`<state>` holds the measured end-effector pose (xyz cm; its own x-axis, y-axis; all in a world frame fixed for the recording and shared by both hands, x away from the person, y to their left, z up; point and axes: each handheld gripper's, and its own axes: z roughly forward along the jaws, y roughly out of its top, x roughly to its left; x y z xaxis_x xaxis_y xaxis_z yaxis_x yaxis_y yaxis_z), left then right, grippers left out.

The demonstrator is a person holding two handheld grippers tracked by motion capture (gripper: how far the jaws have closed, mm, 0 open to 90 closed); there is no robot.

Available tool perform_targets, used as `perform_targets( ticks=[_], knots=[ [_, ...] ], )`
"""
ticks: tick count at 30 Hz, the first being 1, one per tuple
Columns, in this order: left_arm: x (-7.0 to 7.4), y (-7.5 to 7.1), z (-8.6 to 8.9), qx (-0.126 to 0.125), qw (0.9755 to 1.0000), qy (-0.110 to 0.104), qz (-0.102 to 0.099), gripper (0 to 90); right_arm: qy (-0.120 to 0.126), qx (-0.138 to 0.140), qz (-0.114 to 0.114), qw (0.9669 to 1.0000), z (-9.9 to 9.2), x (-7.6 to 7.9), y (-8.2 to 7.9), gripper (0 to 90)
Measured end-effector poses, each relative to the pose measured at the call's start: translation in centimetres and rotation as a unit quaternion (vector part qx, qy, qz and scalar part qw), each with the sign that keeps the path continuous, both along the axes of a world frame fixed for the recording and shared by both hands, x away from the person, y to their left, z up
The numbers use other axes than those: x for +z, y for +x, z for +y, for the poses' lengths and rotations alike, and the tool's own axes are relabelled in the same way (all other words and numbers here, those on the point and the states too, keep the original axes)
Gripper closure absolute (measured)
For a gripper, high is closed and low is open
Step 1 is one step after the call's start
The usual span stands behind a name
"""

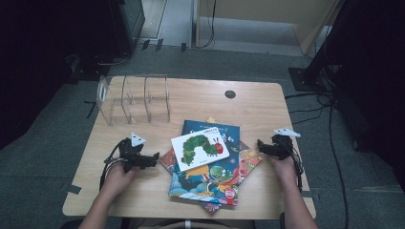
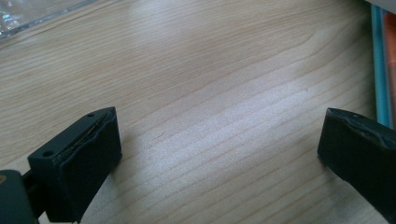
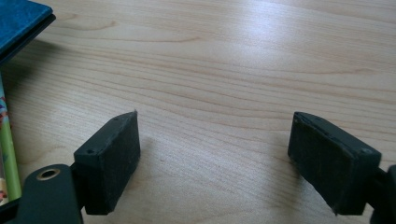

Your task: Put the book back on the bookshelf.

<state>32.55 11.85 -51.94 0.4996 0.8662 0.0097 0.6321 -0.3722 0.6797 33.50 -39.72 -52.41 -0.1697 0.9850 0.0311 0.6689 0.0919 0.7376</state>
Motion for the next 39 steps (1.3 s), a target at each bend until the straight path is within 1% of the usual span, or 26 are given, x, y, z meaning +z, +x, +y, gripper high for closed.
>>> perform_targets(
  ticks=[2,3,4,6,8,9,10,12,13,14,15,16,17,18,21,24,25,26,27,30,31,32,33,34,36,39],
  knots=[
    [0.0,0.0,0.1,-0.004,1.0000,0.000,0.000,0.0,0.001,0.001,-0.002,1.0000,0.0,0.0,0.0,19.9],
    [0.0,0.0,0.4,-0.019,0.9998,0.001,0.001,0.0,0.001,0.002,-0.002,1.0000,0.0,0.0,0.0,20.4],
    [0.0,0.0,0.4,-0.019,0.9998,0.001,0.001,0.0,0.001,0.002,-0.002,1.0000,0.0,0.0,0.0,20.4],
    [0.3,0.1,0.4,-0.017,0.9999,0.001,0.001,4.0,-0.001,0.007,0.005,1.0000,0.0,0.2,0.0,25.9],
    [0.6,0.0,0.6,-0.025,0.9997,-0.002,-0.004,19.8,-0.003,0.014,0.012,0.9998,0.1,0.5,0.1,30.9],
    [0.8,-0.1,0.7,-0.029,0.9996,0.004,-0.005,26.4,-0.005,0.017,0.016,0.9997,0.2,0.6,0.1,31.9],
    [0.8,-0.1,0.7,-0.029,0.9996,0.003,-0.004,27.9,-0.010,0.016,0.016,0.9997,0.3,0.8,0.0,32.0],
    [0.9,-0.2,0.7,-0.036,0.9993,-0.003,-0.002,36.8,-0.008,0.014,0.014,0.9998,0.3,1.0,0.0,33.7],
    [1.0,-0.2,0.6,-0.041,0.9992,0.005,0.003,36.8,-0.004,0.014,0.009,0.9998,0.3,1.2,-0.1,36.6],
    [1.3,0.3,0.5,-0.055,0.9982,0.001,0.023,36.3,0.019,0.019,0.006,0.9996,0.3,1.8,-0.3,38.7],
    [1.3,0.3,0.5,-0.055,0.9982,0.001,0.023,35.5,0.019,0.019,0.006,0.9996,0.3,1.8,-0.3,38.7],
    [1.5,0.5,0.5,-0.059,0.9977,-0.007,0.034,36.2,0.032,0.023,0.009,0.9992,0.4,2.2,-0.5,40.7],
    [1.6,0.6,0.7,-0.060,0.9970,-0.021,0.043,36.2,0.032,0.023,0.009,0.9992,0.4,2.2,-0.5,40.7],
    [1.8,0.8,0.9,-0.061,0.9959,-0.038,0.056,37.9,0.034,0.034,0.011,0.9988,0.7,2.5,-0.6,42.7],
    [2.3,0.6,0.8,-0.066,0.9964,-0.028,0.044,42.6,0.033,0.053,0.011,0.9980,1.5,3.0,-0.9,46.9],
    [2.9,0.7,0.4,-0.077,0.9957,-0.037,0.035,47.8,0.040,0.077,-0.004,0.9962,2.6,3.5,-1.2,52.5],
    [2.9,0.7,0.4,-0.077,0.9957,-0.037,0.035,48.4,0.040,0.077,-0.004,0.9962,2.6,3.5,-1.2,52.5],
    [3.0,1.1,0.3,-0.089,0.9945,-0.040,0.039,49.2,0.036,0.097,-0.013,0.9946,3.4,3.9,-1.5,57.2],
    [3.0,1.1,0.3,-0.089,0.9945,-0.040,0.039,49.3,0.036,0.097,-0.013,0.9946,3.4,3.9,-1.5,57.2],
    [3.1,1.8,0.0,-0.095,0.9928,-0.048,0.055,52.8,0.033,0.116,-0.021,0.9925,4.4,4.3,-2.0,63.3],
    [3.2,2.0,-0.1,-0.096,0.9927,-0.048,0.055,53.6,0.037,0.118,-0.020,0.9921,4.7,4.4,-2.1,65.7],
    [3.5,2.3,-0.4,-0.101,0.9923,-0.055,0.046,55.9,0.043,0.121,-0.020,0.9916,4.9,4.5,-2.3,68.6],
    [3.5,2.3,-0.4,-0.101,0.9923,-0.055,0.046,56.1,0.043,0.121,-0.020,0.9916,4.9,4.5,-2.3,68.6],
    [3.7,2.5,-0.7,-0.105,0.9922,-0.055,0.040,56.1,0.055,0.117,-0.015,0.9914,4.9,4.6,-2.4,71.2],
    [3.9,2.9,-1.0,-0.111,0.9915,-0.056,0.038,57.6,0.067,0.120,-0.009,0.9905,4.9,4.5,-2.5,73.8],
    [3.9,3.2,-1.4,-0.121,0.9905,-0.052,0.039,60.3,0.072,0.125,0.001,0.9896,5.3,4.4,-2.7,78.2]
  ],
)
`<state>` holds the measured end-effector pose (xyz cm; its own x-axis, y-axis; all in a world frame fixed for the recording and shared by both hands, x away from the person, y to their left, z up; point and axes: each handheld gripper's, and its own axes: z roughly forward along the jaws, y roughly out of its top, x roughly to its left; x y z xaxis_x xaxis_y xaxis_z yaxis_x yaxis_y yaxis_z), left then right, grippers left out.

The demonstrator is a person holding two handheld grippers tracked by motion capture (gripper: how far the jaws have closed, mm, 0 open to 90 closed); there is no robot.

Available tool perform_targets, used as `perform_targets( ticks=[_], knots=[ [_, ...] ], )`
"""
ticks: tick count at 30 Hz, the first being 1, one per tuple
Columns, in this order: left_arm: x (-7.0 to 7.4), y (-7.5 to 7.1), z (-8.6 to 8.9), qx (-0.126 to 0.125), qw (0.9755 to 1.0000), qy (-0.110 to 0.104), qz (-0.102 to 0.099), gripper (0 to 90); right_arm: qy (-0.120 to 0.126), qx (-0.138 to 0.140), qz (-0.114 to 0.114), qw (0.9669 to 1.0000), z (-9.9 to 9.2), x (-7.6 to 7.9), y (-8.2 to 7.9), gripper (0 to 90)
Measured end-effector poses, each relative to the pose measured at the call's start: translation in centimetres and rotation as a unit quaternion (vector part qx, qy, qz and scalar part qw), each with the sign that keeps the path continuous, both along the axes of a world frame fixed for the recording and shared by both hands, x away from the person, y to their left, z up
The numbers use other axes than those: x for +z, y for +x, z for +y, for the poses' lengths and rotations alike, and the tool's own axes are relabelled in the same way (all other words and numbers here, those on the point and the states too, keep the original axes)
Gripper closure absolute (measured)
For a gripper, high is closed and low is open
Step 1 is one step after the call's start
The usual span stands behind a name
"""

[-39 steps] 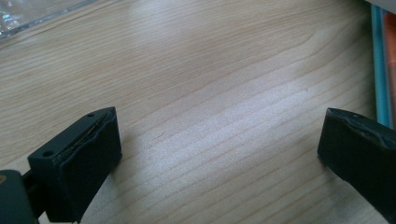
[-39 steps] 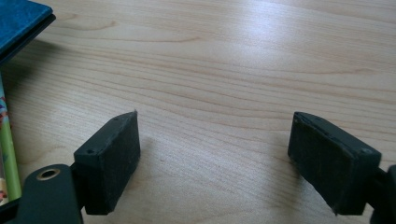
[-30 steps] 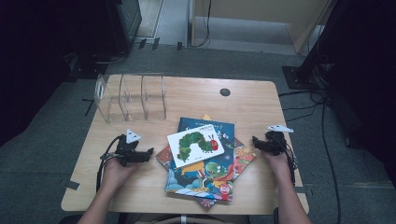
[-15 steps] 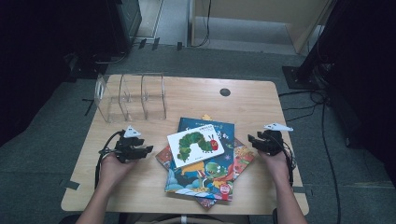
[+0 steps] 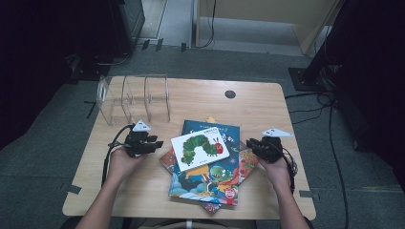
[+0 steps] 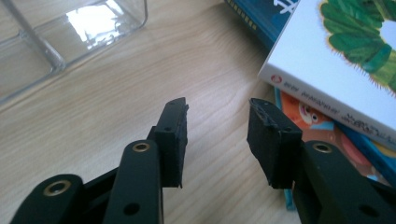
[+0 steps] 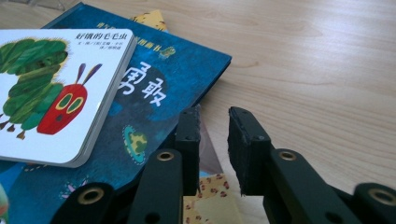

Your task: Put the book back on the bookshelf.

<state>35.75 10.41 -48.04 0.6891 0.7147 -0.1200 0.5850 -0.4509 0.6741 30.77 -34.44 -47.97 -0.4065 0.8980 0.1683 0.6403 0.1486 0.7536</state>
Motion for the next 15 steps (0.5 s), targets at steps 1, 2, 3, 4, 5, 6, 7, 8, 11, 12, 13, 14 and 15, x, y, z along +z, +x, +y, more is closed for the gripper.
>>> perform_targets(
  ticks=[1,2,3,4,5,6,7,8,11,12,13,14,15],
  knots=[
    [0.0,0.3,-0.5,-0.010,0.9999,0.007,-0.005,61.4,0.003,0.003,0.003,1.0000,0.2,0.0,-0.1,79.6],
    [0.1,0.4,-0.6,-0.014,0.9998,0.010,-0.007,61.7,0.007,0.005,0.006,0.9999,0.4,0.0,-0.3,80.4],
    [0.1,0.4,-0.6,-0.014,0.9998,0.010,-0.007,61.8,0.007,0.009,0.006,0.9999,0.6,0.0,-0.5,81.1],
    [0.3,0.7,-1.0,-0.020,0.9997,0.009,-0.012,62.3,0.010,0.014,0.004,0.9998,0.9,0.1,-0.8,82.0],
    [0.3,0.7,-1.0,-0.020,0.9997,0.009,-0.012,62.6,0.010,0.014,0.004,0.9998,0.9,0.1,-0.8,82.0],
    [0.3,0.9,-1.1,-0.023,0.9997,0.002,-0.011,62.9,0.016,0.021,0.001,0.9997,1.4,0.2,-1.2,82.9],
    [0.5,1.3,-1.4,-0.029,0.9995,0.004,-0.011,63.0,0.017,0.025,-0.002,0.9995,1.6,0.2,-1.4,83.1],
    [0.5,1.5,-1.6,-0.034,0.9993,0.006,-0.013,62.5,0.018,0.029,-0.003,0.9994,1.7,0.2,-1.5,83.2],
    [0.5,2.0,-1.9,-0.037,0.9992,0.010,-0.014,62.0,0.015,0.045,-0.004,0.9989,2.5,0.0,-2.0,84.2],
    [0.5,2.0,-1.9,-0.037,0.9992,0.010,-0.014,62.2,0.015,0.045,-0.004,0.9989,2.5,0.0,-2.0,84.2],
    [0.5,2.2,-1.9,-0.039,0.9992,0.001,-0.009,62.2,0.013,0.054,-0.001,0.9984,3.0,-0.2,-2.2,85.0],
    [0.5,2.3,-2.0,-0.041,0.9991,-0.005,-0.006,62.2,0.017,0.057,0.002,0.9982,3.2,-0.3,-2.3,85.0],
    [0.5,2.3,-2.0,-0.041,0.9991,-0.005,-0.006,61.8,0.020,0.062,0.005,0.9979,3.5,-0.3,-2.4,85.0]
  ],
)
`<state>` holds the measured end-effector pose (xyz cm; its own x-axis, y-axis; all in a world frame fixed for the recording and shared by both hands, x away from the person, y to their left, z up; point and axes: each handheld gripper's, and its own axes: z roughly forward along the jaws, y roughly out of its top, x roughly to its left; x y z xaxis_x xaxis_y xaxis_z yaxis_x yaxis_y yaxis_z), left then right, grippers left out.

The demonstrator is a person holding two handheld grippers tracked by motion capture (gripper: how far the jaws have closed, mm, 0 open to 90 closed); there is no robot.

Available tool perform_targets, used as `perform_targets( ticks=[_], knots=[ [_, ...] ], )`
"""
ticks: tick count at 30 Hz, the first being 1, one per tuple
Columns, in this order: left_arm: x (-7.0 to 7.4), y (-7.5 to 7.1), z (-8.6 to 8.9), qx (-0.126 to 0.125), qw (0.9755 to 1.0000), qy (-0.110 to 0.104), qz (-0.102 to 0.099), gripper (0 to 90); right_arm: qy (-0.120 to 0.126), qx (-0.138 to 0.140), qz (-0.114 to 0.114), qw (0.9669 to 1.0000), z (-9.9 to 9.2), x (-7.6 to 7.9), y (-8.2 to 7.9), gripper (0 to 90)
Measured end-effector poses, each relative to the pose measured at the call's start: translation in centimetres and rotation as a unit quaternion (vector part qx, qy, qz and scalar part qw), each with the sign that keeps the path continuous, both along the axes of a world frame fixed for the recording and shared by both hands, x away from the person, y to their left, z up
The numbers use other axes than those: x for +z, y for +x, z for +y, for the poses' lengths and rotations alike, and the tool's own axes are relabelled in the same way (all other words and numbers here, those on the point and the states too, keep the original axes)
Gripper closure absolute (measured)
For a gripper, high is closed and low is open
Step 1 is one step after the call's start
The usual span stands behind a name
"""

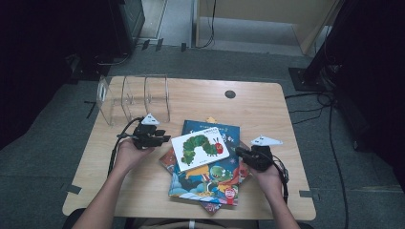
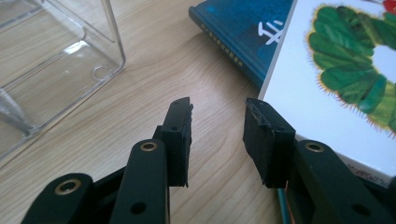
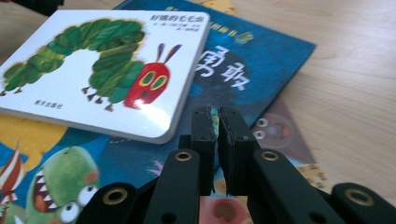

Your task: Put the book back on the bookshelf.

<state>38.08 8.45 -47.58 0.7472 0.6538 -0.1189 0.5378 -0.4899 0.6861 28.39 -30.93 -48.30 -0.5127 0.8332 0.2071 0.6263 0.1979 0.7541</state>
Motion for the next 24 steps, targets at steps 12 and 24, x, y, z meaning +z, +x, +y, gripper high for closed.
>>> perform_targets(
  ticks=[12,24],
  knots=[
    [-0.1,0.2,0.1,-0.014,0.9997,-0.001,0.019,60.5,-0.026,0.047,0.010,0.9985,1.3,-0.5,-1.0,84.2],
    [-0.1,-0.4,0.0,-0.043,0.9977,-0.033,0.040,58.4,-0.026,0.071,-0.021,0.9969,1.6,-1.1,-0.5,81.9]
  ],
)
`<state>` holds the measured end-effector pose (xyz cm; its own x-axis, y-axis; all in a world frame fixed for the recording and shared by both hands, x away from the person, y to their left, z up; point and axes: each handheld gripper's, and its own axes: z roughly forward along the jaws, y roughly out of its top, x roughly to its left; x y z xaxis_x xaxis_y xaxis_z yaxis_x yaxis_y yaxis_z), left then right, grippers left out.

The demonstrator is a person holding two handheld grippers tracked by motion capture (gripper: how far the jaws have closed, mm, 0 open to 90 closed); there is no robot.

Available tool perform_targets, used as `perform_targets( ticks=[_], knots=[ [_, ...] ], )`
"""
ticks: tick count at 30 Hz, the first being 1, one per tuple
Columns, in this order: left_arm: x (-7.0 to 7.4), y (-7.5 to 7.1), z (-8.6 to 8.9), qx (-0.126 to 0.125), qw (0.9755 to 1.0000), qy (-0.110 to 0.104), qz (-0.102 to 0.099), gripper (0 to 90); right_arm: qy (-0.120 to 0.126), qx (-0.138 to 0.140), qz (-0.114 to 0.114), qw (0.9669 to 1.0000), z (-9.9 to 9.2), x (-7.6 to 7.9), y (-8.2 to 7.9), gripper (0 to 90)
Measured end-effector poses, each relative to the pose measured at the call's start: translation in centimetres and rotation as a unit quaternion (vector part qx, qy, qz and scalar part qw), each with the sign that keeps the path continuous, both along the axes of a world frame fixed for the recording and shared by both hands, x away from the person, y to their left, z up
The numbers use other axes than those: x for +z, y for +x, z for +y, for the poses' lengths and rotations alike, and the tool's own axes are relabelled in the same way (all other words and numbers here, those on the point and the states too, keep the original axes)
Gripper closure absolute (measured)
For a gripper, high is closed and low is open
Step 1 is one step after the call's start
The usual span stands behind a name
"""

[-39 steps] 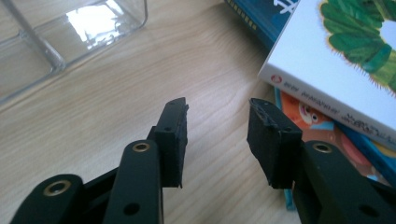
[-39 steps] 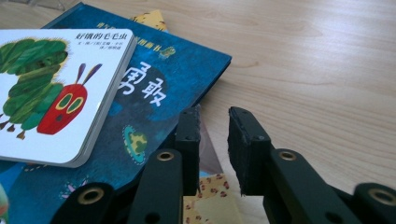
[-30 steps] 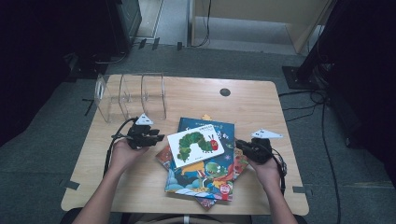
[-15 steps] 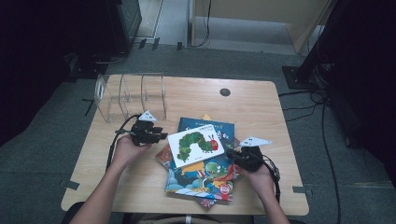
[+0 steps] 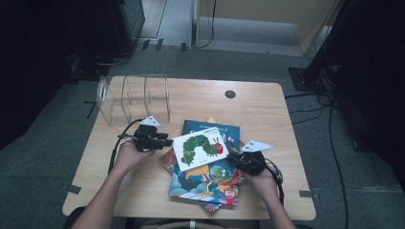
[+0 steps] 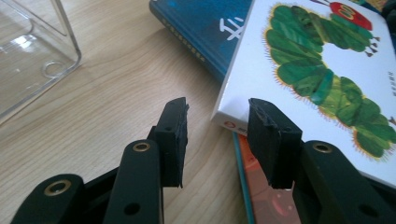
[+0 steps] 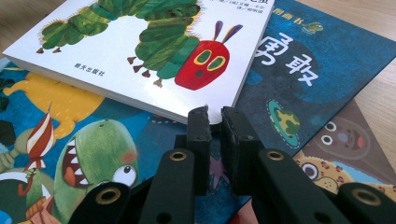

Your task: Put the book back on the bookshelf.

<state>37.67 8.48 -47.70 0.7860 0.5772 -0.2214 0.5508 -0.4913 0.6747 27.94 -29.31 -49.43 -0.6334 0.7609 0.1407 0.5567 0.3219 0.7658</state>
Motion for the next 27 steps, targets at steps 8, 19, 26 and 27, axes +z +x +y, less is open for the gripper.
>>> perform_targets(
  ticks=[8,19,26,27],
  knots=[
    [0.0,-0.1,0.0,-0.012,0.9998,-0.008,0.013,56.2,0.001,-0.002,-0.011,0.9999,-0.1,-0.2,0.5,82.2],
    [0.2,-0.7,-0.7,-0.012,0.9998,-0.009,0.015,46.4,-0.004,-0.004,-0.034,0.9994,0.4,-0.5,1.3,80.4],
    [0.3,-1.1,0.0,-0.005,0.9997,-0.001,0.022,46.7,0.006,0.000,-0.029,0.9996,0.9,-0.5,1.9,80.5],
    [0.4,-1.2,0.3,-0.002,0.9997,0.003,0.026,46.6,0.006,0.004,-0.029,0.9996,1.1,-0.5,2.0,80.5]
  ],
)
